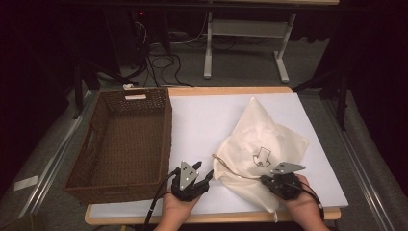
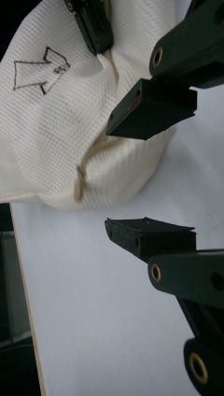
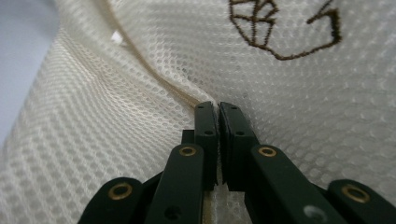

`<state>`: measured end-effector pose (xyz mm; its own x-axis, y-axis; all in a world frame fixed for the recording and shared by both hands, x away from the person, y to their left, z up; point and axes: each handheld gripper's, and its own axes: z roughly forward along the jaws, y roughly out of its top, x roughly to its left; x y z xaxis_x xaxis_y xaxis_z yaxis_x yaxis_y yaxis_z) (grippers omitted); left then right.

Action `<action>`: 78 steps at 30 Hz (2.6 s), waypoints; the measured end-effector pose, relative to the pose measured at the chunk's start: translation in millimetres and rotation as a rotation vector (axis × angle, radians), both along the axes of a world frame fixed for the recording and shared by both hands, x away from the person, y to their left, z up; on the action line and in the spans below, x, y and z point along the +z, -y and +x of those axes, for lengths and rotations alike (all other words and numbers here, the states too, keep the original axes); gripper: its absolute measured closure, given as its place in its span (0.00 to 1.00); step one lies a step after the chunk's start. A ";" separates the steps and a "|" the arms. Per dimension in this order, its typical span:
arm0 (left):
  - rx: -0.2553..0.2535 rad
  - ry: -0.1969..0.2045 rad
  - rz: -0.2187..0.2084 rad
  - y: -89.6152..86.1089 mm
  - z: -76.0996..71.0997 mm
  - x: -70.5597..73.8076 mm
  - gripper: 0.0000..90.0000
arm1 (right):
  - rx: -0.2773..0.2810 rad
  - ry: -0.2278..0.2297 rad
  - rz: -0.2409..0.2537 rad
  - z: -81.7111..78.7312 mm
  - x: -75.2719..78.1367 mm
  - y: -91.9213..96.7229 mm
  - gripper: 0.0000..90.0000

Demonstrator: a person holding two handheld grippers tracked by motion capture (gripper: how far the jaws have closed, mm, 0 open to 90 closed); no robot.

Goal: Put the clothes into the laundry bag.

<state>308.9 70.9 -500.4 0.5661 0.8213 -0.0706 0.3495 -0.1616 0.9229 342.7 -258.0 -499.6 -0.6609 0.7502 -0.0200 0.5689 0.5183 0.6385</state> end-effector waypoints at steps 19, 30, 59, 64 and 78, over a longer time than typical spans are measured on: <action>-0.042 -0.035 -0.014 34.8 41.9 -7.1 0.48 | 0.047 0.011 0.106 -12.6 -1.3 -3.9 0.89; 0.011 -0.030 0.003 31.6 49.2 -5.4 0.37 | 0.044 0.103 0.264 -34.8 24.3 10.8 0.74; -0.092 -0.115 0.125 17.0 27.8 -8.7 0.71 | -0.271 0.025 0.121 -7.7 -9.1 41.3 0.26; -0.092 -0.129 0.115 13.3 18.8 -15.0 0.71 | -0.214 0.049 0.095 -9.8 -7.0 33.0 0.78; -0.056 -0.014 0.055 18.4 -0.7 -11.1 0.72 | -0.197 0.149 0.037 53.8 3.0 12.2 0.97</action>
